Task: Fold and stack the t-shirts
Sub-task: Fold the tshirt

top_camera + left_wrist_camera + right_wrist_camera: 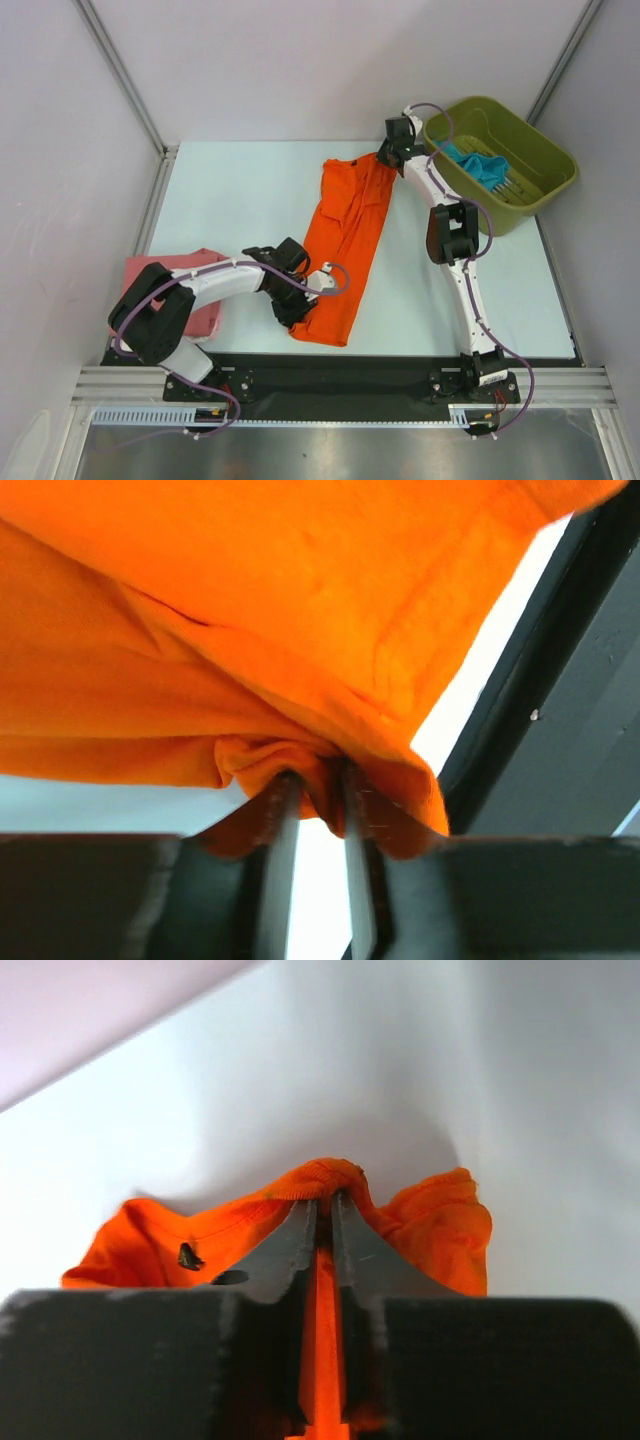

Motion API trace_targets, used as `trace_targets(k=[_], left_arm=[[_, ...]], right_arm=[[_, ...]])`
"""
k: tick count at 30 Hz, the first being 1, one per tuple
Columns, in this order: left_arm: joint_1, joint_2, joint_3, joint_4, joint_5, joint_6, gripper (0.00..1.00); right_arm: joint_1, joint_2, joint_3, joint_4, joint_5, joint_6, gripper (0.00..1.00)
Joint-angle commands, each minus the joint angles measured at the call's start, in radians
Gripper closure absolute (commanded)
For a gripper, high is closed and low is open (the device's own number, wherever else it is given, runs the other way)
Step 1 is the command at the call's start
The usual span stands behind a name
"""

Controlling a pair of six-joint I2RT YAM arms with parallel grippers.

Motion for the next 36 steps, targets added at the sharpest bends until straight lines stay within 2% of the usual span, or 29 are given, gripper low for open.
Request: trace_targets(k=[1,2,5,10,14,18,20,21,22,24,26,28,29,31,32,36], left_arm=[[-0.009,-0.001,0.045,0.015,0.014,0.009,0.68],[-0.007,-0.01,0.052,-0.016,0.008,0.016,0.62],[0.004,-0.052,0.061,-0.08,0.002,0.039,0.55],[0.031,-0.098,0.044,-0.126,-0.071,0.072,0.48],[0.088,-0.13,0.05,-0.145,-0.079,0.074,0.46],[0.12,-0.181,0.068,-0.174,-0.087,0.086,0.45],[0.12,-0.208,0.069,-0.214,-0.061,0.109,0.29],[0.12,-0.239,0.058,-0.226,-0.049,0.135,0.23],[0.12,-0.25,0.049,-0.237,-0.038,0.144,0.01],[0.119,-0.274,0.026,-0.231,-0.038,0.151,0.0],[0.117,-0.291,0.029,-0.226,-0.048,0.149,0.0],[0.119,-0.308,0.044,-0.212,-0.084,0.148,0.0],[0.122,-0.326,0.047,-0.202,-0.097,0.148,0.0],[0.128,-0.34,0.05,-0.159,-0.139,0.117,0.0],[0.137,-0.345,0.052,-0.148,-0.151,0.099,0.0],[0.153,-0.374,0.055,-0.111,-0.209,0.028,0.0]], right_arm=[[-0.003,-0.014,0.067,0.118,-0.005,-0.043,0.89],[0.002,-0.023,0.06,0.118,-0.006,-0.065,0.79],[0.002,-0.057,0.037,0.118,-0.005,-0.103,0.68],[-0.007,-0.1,-0.003,0.109,-0.009,-0.125,0.58],[-0.004,-0.124,0.003,0.072,-0.017,-0.168,0.48],[0.005,-0.215,-0.019,0.013,-0.018,-0.191,0.46],[0.026,-0.277,-0.069,-0.033,0.011,-0.215,0.46],[0.036,-0.364,-0.107,-0.041,0.021,-0.22,0.45],[0.04,-0.409,-0.222,-0.05,0.029,-0.218,0.45],[0.056,-0.561,-0.359,-0.06,0.029,-0.186,0.45],[0.075,-0.665,-0.573,-0.069,0.031,-0.151,0.45],[0.094,-0.803,-0.702,-0.083,0.041,-0.13,0.45],[0.105,-0.842,-0.852,-0.095,0.041,-0.11,0.45],[0.149,-0.952,-0.997,-0.093,0.019,-0.053,0.46],[0.167,-0.986,-1.11,-0.09,-0.026,-0.036,0.46],[0.328,-1.068,-1.339,-0.058,-0.141,0.036,0.49]])
